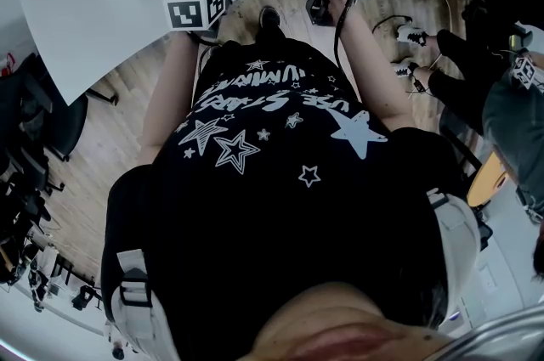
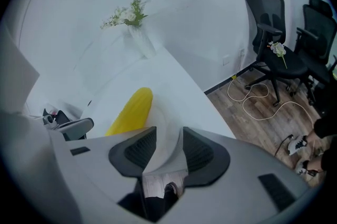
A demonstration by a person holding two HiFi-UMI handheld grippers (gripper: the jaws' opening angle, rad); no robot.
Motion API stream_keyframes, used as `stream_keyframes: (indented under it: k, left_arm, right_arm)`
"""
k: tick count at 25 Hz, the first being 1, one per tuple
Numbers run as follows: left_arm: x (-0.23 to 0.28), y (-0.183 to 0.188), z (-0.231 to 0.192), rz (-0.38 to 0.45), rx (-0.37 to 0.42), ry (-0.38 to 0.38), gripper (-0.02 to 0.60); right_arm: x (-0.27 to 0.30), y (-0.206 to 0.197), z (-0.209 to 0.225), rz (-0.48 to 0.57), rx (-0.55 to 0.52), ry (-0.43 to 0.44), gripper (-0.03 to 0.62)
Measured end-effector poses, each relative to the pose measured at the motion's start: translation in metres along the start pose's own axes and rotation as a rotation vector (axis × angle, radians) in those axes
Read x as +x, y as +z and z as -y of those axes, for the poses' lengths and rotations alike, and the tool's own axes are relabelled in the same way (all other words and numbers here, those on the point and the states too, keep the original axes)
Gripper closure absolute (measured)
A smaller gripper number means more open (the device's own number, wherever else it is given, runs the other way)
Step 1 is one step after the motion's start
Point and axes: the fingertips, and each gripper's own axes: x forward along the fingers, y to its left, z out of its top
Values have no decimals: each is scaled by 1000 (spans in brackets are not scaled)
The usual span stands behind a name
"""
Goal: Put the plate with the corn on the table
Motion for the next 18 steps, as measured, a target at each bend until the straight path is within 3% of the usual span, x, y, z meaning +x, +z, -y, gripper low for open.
stream_keyframes:
  k: [18]
  left_arm:
    - [-67, 12, -8, 82, 31, -36, 577]
  right_arm:
    - [-57, 31, -32, 211, -77, -76, 457]
